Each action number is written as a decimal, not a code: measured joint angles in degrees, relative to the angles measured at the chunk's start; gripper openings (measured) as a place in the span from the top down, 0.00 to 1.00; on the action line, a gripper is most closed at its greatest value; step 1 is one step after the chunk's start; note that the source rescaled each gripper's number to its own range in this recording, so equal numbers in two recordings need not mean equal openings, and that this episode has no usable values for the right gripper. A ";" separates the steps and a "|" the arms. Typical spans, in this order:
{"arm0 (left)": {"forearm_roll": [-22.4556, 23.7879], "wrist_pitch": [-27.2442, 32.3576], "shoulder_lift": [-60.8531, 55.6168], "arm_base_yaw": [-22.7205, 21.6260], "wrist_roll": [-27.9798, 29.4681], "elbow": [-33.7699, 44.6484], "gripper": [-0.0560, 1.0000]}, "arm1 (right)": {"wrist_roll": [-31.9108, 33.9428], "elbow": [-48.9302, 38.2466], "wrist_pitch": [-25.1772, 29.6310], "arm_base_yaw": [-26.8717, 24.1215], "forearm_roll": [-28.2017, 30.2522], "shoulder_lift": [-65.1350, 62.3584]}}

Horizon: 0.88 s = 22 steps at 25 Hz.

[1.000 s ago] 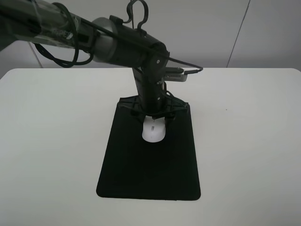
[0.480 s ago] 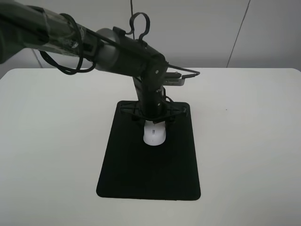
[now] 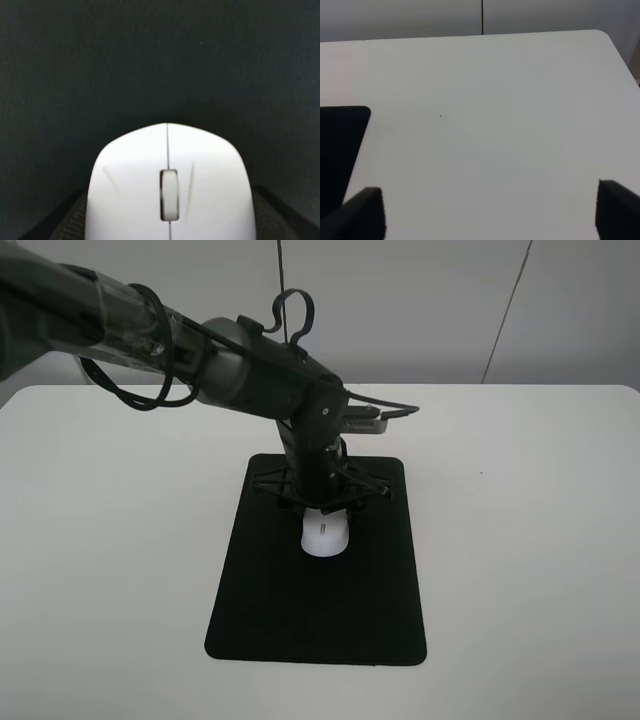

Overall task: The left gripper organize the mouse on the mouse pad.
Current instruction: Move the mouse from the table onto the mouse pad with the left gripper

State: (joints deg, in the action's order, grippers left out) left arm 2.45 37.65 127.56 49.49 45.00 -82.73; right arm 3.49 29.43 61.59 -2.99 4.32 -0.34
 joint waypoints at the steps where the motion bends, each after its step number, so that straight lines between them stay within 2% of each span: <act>1: 0.00 -0.06 0.00 0.00 -0.63 0.00 0.94 | 0.00 0.00 0.00 0.00 0.00 0.00; 22: 1.14 -0.16 0.00 0.00 1.12 0.07 0.94 | 0.00 0.00 0.00 0.00 0.00 0.00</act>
State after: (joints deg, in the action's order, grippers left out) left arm 3.59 37.49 127.56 49.49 46.13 -82.66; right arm 3.49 29.43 61.59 -2.99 4.32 -0.34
